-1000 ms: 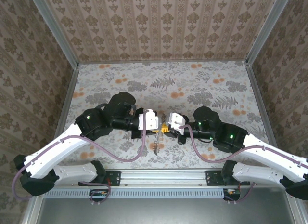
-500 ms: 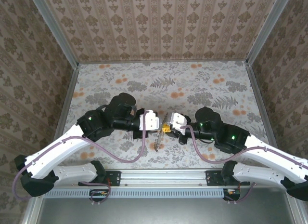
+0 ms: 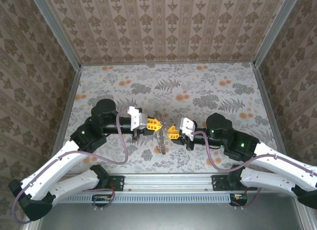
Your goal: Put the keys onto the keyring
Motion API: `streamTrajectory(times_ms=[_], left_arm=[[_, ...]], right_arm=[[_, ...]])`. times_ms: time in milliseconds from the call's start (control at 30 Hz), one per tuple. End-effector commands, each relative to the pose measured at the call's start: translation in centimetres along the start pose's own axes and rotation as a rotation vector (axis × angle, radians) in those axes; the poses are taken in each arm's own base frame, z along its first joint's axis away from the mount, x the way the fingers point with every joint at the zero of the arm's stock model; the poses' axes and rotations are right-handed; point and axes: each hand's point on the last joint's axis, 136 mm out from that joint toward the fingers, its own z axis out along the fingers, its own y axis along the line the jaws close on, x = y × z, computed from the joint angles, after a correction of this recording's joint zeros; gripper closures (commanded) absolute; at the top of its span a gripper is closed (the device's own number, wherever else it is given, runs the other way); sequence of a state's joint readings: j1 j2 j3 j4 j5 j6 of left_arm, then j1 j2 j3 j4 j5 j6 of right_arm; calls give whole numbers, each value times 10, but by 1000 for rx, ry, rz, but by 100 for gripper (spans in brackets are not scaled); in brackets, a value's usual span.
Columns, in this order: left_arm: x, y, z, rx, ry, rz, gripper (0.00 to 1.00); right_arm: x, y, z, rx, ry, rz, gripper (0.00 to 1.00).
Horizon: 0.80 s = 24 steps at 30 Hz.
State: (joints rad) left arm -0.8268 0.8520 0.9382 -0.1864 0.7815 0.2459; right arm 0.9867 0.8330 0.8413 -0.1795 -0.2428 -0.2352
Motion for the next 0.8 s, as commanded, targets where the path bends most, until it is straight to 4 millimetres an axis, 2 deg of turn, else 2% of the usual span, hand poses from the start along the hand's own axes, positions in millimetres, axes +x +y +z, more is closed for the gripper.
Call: streamTrajectory(times_ms=[0, 433, 767], left_arm=[[-22, -10, -5, 54, -101, 21, 100], [-24, -12, -11, 71, -133, 15, 100], [-26, -20, -12, 119, -132, 10, 100]], right_arm=[[-13, 5, -2, -24, -60, -3, 82], [-36, 14, -26, -50, -189, 0, 64], [-59, 12, -19, -72, -249, -1, 62]])
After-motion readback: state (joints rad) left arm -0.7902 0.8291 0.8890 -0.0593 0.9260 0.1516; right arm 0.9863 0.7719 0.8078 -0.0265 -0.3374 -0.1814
